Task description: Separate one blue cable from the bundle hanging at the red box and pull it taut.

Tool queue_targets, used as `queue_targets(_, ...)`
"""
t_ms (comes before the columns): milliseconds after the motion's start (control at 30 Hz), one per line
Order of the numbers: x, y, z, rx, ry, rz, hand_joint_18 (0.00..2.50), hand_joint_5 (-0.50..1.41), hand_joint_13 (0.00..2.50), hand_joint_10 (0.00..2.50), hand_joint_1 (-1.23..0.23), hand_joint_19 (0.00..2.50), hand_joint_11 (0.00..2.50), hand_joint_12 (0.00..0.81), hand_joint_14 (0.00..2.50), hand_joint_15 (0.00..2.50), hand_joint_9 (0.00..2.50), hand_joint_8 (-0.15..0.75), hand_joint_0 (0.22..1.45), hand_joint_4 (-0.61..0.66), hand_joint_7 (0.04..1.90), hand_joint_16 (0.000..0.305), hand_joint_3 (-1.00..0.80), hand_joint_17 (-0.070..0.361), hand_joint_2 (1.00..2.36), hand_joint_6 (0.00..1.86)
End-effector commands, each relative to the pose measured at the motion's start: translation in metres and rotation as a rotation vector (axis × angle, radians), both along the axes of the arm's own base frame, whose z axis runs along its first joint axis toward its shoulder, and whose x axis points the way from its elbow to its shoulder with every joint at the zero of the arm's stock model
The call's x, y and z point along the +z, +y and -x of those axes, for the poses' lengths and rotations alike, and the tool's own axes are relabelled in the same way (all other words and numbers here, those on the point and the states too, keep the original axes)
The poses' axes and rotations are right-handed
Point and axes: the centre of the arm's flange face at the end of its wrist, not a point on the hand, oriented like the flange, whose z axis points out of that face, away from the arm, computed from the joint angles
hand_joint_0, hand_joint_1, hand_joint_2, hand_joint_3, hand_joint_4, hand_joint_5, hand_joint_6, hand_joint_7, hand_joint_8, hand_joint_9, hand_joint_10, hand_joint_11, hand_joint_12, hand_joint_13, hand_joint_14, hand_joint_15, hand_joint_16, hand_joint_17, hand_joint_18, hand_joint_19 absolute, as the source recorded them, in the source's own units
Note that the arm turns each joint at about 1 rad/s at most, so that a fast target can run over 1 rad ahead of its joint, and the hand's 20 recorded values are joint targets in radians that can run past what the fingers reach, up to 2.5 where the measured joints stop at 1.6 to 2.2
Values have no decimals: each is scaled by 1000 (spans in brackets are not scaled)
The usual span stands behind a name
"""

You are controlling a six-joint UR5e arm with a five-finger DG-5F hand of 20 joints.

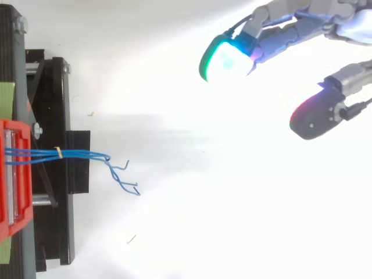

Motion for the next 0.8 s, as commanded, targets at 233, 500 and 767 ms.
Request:
queue_targets(233,6,8,-21,-12,-39,-12,491,-202,387,9,-475,275,297,305,7,211,608,319,553,260,810,35,-500,79,1000,503)
queue_targets(500,-11,15,-29,-23,-14,-6,521,-198,422,9,-461,286,294,314,8,222,627,326,553,267,809,35,-500,80,1000,503)
queue_targets(767,-28,19,-60,-16,-16,-28,533,-197,430,10,-490,300,310,314,7,225,636,327,558,268,806,35,-500,79,1000,503)
